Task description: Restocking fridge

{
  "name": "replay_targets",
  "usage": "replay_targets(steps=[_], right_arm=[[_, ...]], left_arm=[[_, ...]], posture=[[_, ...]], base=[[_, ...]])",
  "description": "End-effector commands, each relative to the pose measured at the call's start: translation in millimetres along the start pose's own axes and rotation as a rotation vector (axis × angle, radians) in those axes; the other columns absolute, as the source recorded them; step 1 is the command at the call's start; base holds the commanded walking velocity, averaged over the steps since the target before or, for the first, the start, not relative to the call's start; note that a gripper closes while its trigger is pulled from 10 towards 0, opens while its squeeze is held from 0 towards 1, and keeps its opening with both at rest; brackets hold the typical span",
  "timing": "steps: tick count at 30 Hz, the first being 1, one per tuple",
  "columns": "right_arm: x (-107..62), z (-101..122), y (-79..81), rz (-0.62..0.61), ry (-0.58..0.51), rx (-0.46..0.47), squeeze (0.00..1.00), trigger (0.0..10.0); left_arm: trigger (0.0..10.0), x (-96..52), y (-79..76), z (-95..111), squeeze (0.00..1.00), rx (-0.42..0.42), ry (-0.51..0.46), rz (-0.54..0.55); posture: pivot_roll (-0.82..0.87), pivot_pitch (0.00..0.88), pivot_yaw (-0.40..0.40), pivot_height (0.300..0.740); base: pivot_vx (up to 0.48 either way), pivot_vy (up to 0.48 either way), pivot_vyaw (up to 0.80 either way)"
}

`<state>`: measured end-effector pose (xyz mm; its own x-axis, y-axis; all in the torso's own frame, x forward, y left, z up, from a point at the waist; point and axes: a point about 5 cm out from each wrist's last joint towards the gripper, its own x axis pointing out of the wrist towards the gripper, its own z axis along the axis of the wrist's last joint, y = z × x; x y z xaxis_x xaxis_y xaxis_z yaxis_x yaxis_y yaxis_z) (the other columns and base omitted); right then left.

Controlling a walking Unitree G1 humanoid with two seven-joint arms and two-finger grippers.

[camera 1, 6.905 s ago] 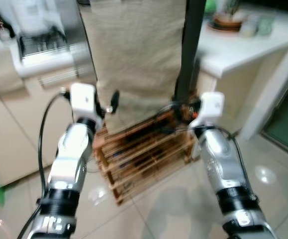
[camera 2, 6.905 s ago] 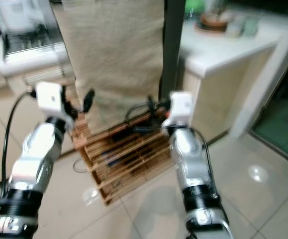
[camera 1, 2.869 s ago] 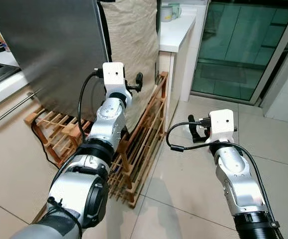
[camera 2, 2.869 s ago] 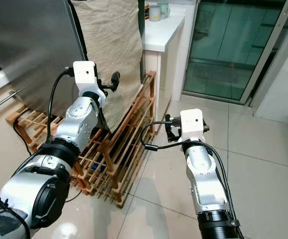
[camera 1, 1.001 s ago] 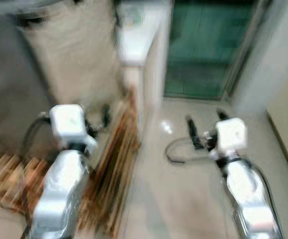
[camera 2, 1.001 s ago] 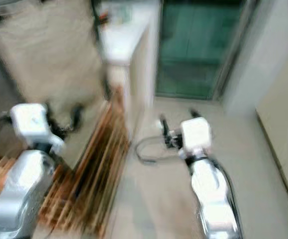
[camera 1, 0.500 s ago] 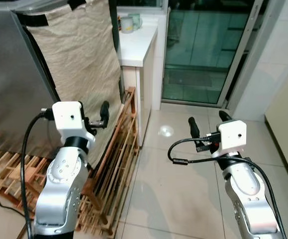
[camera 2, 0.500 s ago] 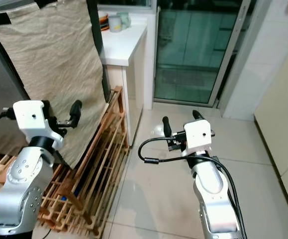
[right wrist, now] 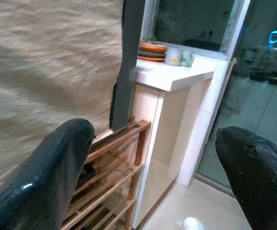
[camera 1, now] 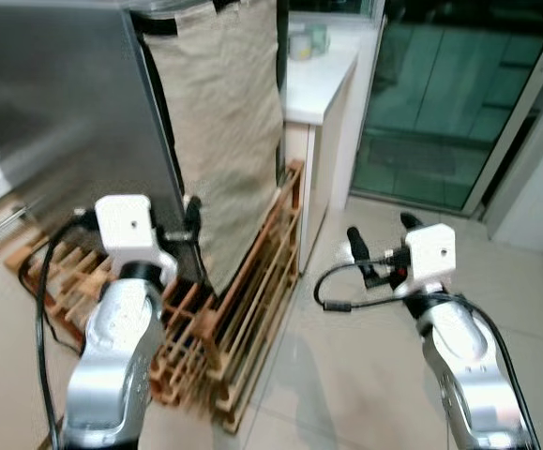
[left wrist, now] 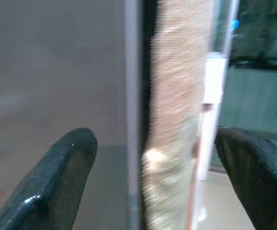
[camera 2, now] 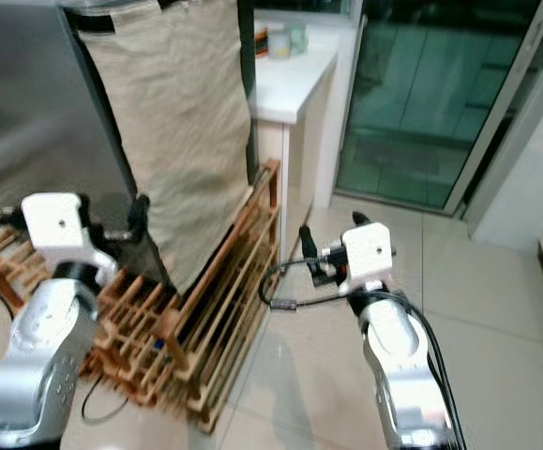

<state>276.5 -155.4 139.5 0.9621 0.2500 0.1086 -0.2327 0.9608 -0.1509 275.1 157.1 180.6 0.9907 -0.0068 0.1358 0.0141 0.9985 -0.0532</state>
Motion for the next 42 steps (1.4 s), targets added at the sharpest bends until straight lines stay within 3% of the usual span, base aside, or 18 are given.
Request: replay_targets(steps=[1, 4, 7, 11, 22, 25, 26, 30, 31, 32, 33, 35, 37, 40, 42], right_arm=[[2.2, 1.3, -0.9, 0.000, 0.003, 0.007, 0.00, 10.0], [2.6, 2.1, -0.9, 0.001, 0.001, 0.005, 0.00, 10.0], [3.4, 2.1, 0.9, 0.007, 0.001, 0.000, 0.00, 10.0], [3.0, 1.4, 3.5, 0.014, 0.001, -0.004, 0.00, 10.0], [1.7, -0.2, 3.6, 0.015, 0.009, -0.009, 0.00, 10.0], [2.0, -0.3, 3.7, 0.016, 0.011, -0.009, 0.00, 10.0], [2.9, -0.3, 3.9, 0.017, 0.012, -0.007, 0.00, 10.0], [4.8, 0.7, 5.5, 0.026, 0.010, -0.004, 0.00, 10.0], [6.5, 2.6, 8.0, 0.040, 0.006, 0.002, 0.00, 10.0], [6.5, 2.6, 8.0, 0.040, 0.006, 0.002, 0.00, 10.0], [7.7, 4.2, 9.9, 0.051, 0.002, 0.009, 0.00, 10.0], [8.4, 6.3, 12.1, 0.057, -0.003, 0.015, 0.00, 10.0], [9.0, 7.9, 14.2, 0.065, -0.008, 0.020, 0.00, 10.0], [9.7, 10.7, 17.4, 0.079, -0.017, 0.019, 0.00, 10.0], [10.1, 11.4, 17.6, 0.080, -0.019, 0.018, 0.00, 10.0]], left_arm=[[10.0, 4.9, -2.9, 2.6, 0.00, -0.006, -0.004, -0.023], [10.0, 10.1, -5.7, 6.9, 0.00, -0.017, -0.014, -0.039], [10.0, 25.6, -11.1, 14.0, 0.00, -0.036, -0.024, -0.052], [10.0, 42.9, -1.5, 16.6, 0.00, -0.025, -0.016, 0.031], [10.0, 48.7, -13.6, 16.8, 0.00, -0.077, -0.011, -0.032], [10.0, 50.7, -26.5, 12.1, 0.00, -0.108, 0.024, -0.108], [10.0, 53.9, -44.8, 1.9, 0.00, -0.132, 0.098, -0.218], [10.0, 60.4, -60.2, -4.3, 0.00, -0.118, 0.137, -0.297], [10.0, 68.7, -75.2, -8.0, 0.00, -0.108, 0.156, -0.366], [10.0, 68.7, -75.2, -8.0, 0.00, -0.108, 0.156, -0.366], [10.0, 74.2, -91.4, -12.2, 0.00, -0.120, 0.183, -0.440], [10.0, 78.0, -106.1, -11.0, 0.00, -0.126, 0.174, -0.484], [10.0, 79.2, -122.6, -7.7, 0.00, -0.138, 0.166, -0.546], [10.0, 72.6, -166.8, -0.1, 0.00, -0.140, 0.151, -0.743], [10.0, 68.6, -182.3, 1.4, 0.00, -0.121, 0.137, -0.810]], posture=[[-0.15, 0.000, 0.049, 0.740], [-0.15, 0.000, 0.049, 0.740], [-0.15, 0.000, 0.047, 0.740], [-0.16, 0.000, 0.049, 0.740], [-0.16, 0.000, 0.050, 0.740], [-0.16, 0.000, 0.048, 0.740], [-0.16, 0.000, 0.047, 0.740], [-0.17, 0.000, 0.047, 0.740], [-0.18, 0.000, 0.051, 0.740], [-0.18, 0.000, 0.051, 0.740], [-0.18, 0.000, 0.053, 0.740], [-0.19, 0.000, 0.055, 0.740], [-0.20, 0.000, 0.056, 0.740], [-0.21, 0.000, 0.063, 0.740], [-0.21, 0.000, 0.065, 0.740]], base=[[0.000, 0.000, 0.00], [0.000, 0.000, 0.00], [0.000, 0.000, 0.00], [0.000, 0.000, 0.00], [0.000, 0.000, 0.00], [0.000, 0.000, 0.00], [0.000, 0.000, 0.00], [0.000, 0.000, 0.00], [0.000, 0.000, 0.00], [0.000, 0.000, 0.00], [0.000, 0.000, 0.00], [0.000, 0.000, 0.00], [0.000, 0.000, 0.00], [0.000, 0.000, 0.00], [0.000, 0.000, 0.00]])
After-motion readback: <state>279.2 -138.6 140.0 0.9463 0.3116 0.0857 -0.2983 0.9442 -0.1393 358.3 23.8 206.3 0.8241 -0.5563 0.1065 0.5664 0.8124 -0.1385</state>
